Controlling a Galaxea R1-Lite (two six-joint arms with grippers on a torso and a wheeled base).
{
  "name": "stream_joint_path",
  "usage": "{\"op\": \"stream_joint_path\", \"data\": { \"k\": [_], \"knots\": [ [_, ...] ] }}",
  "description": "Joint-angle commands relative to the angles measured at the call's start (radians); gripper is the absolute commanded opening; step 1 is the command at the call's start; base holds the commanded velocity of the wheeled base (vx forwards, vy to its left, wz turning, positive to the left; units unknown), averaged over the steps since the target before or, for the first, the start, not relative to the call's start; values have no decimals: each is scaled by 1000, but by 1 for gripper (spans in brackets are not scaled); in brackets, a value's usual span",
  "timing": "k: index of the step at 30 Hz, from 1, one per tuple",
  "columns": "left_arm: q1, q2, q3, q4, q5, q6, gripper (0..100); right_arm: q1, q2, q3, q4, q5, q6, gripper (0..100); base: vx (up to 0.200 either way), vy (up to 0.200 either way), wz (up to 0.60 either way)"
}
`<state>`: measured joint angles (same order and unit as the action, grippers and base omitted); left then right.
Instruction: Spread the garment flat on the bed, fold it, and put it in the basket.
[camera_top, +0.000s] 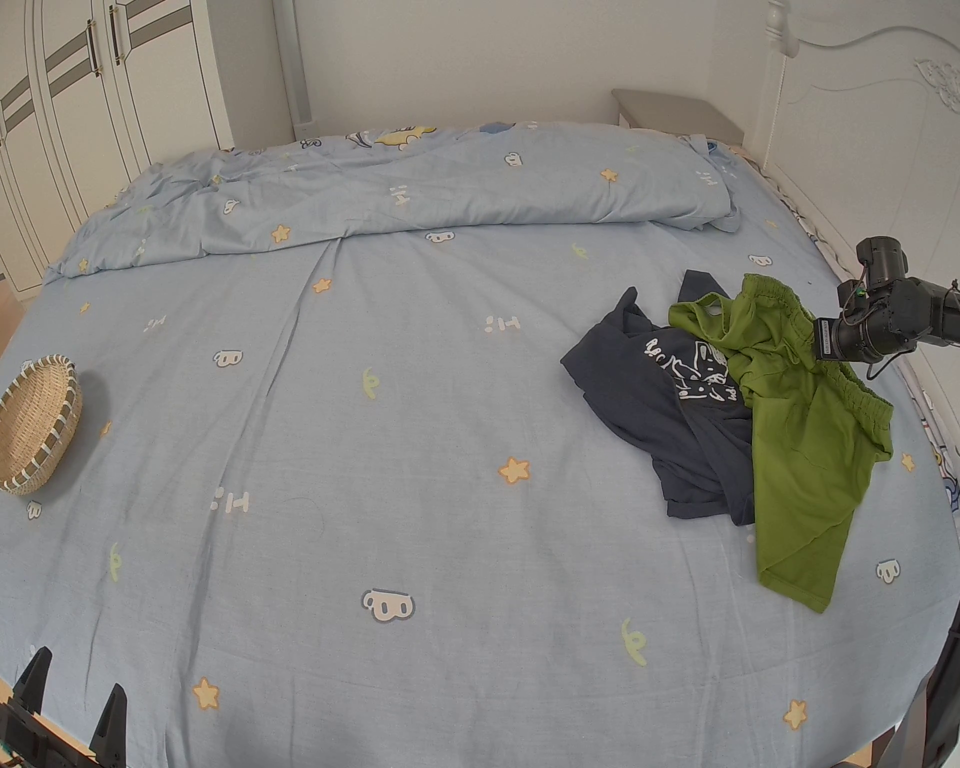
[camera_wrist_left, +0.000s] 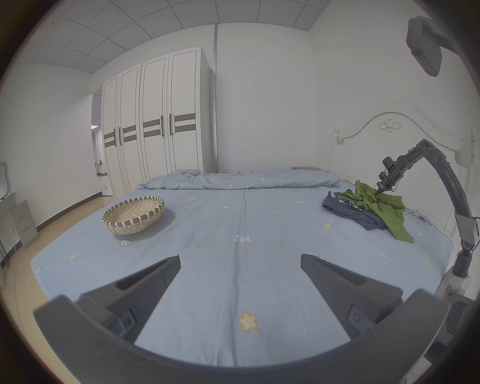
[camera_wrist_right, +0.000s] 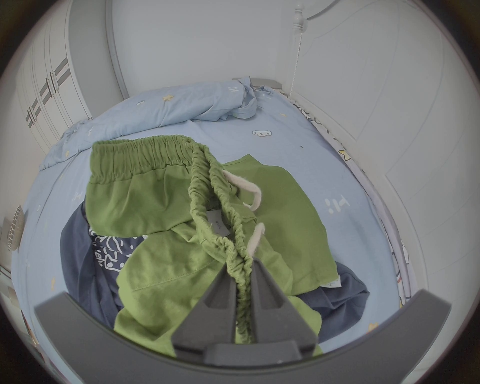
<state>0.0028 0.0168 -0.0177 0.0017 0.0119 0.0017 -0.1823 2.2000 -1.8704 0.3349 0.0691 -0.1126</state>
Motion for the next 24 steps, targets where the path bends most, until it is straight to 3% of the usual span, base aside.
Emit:
{"op": "stream_joint_path", "data": {
  "k": [1, 9, 17, 24],
  "knots": [
    [0, -11, 18, 0, 0, 0, 100, 3, -105, 50, 21, 6, 5, 0, 0, 0, 0],
    [0, -11, 18, 0, 0, 0, 100, 21, -352, 232, 19, 12, 27, 0, 0, 0, 0],
    [0, -11, 18, 0, 0, 0, 100, 106, -548, 418, 10, 9, 88, 0, 0, 0, 0],
    [0, -11, 18, 0, 0, 0, 100, 262, -655, 551, 13, -12, 183, 0, 0, 0, 0]
  ]
}}
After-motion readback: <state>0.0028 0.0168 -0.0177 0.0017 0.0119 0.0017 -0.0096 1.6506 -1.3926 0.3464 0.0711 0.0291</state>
